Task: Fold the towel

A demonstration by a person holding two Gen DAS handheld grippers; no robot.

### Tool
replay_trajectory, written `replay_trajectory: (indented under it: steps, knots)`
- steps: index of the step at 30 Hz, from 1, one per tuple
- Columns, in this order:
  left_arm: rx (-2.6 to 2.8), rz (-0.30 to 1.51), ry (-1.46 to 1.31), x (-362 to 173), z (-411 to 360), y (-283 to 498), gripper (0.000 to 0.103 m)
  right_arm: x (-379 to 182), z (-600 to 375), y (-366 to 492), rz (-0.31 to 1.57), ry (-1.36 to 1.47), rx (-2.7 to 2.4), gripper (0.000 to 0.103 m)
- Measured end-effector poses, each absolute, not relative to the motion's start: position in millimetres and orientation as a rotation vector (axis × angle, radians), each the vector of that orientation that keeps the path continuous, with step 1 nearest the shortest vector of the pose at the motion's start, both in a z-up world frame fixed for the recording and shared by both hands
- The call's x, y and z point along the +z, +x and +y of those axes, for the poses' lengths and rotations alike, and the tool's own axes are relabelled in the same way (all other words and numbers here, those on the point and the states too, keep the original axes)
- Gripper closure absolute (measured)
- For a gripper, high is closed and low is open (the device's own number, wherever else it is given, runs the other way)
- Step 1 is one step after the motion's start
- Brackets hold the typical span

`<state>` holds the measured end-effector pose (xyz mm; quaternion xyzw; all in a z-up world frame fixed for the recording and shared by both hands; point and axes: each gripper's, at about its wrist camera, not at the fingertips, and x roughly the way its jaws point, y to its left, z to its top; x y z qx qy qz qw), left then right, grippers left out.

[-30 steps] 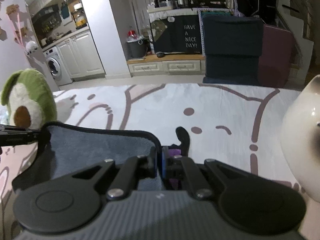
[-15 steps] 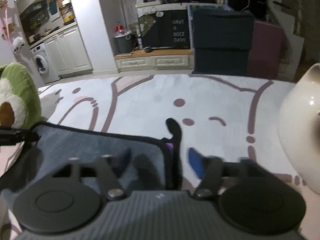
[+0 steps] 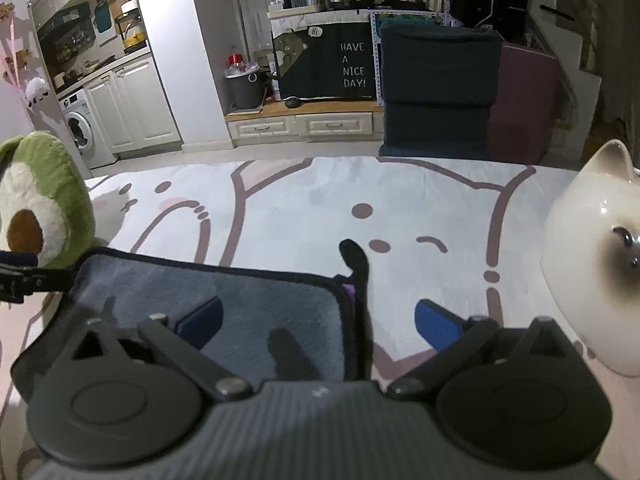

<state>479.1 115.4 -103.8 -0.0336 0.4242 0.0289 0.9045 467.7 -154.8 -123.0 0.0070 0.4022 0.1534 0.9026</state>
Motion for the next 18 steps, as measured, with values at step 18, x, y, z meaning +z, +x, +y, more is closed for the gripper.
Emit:
replay_trajectory:
  steps: [18]
  knots:
    - [0.062,0.843,-0.067,-60,90,437,0.0,-77,-149,421,0.819,0.018,0.284,0.0]
